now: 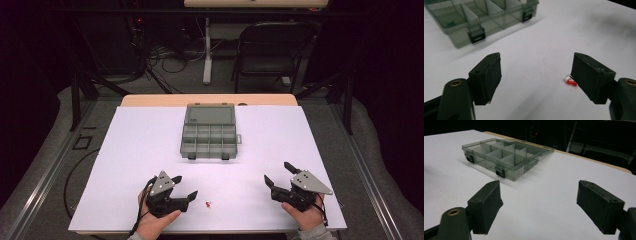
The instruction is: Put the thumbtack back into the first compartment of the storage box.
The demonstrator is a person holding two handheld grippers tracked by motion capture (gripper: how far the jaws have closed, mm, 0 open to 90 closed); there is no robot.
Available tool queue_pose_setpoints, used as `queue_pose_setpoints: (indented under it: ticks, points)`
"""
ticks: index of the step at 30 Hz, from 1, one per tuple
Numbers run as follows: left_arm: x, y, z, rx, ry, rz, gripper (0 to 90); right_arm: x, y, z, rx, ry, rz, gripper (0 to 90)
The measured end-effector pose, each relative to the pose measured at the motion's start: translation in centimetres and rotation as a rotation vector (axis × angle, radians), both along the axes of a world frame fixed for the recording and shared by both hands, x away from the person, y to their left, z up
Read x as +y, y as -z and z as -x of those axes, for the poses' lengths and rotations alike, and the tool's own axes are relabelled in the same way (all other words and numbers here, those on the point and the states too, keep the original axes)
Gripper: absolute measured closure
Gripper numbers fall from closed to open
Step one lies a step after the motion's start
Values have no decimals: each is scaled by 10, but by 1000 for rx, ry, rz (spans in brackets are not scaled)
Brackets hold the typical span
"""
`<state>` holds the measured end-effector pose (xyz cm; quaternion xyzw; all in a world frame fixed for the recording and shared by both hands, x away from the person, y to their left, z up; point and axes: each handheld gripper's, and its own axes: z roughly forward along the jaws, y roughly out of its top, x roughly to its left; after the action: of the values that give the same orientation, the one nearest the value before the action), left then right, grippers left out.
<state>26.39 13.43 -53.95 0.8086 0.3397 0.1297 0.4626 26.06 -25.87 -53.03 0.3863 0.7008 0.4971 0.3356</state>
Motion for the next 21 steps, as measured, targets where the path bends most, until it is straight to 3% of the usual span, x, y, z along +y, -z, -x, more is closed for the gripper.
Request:
queue_pose_setpoints:
  ticks: [12, 15, 21]
  points:
    - [-26, 14, 6, 65, 118, -44, 465, -1, 0, 0, 5, -6, 3, 192]
    - [-32, 16, 9, 63, 146, -76, 503, 0, 0, 0, 7, -7, 2, 193]
    - [-41, 19, 10, 74, 173, -83, 546, 0, 0, 0, 12, -7, 4, 194]
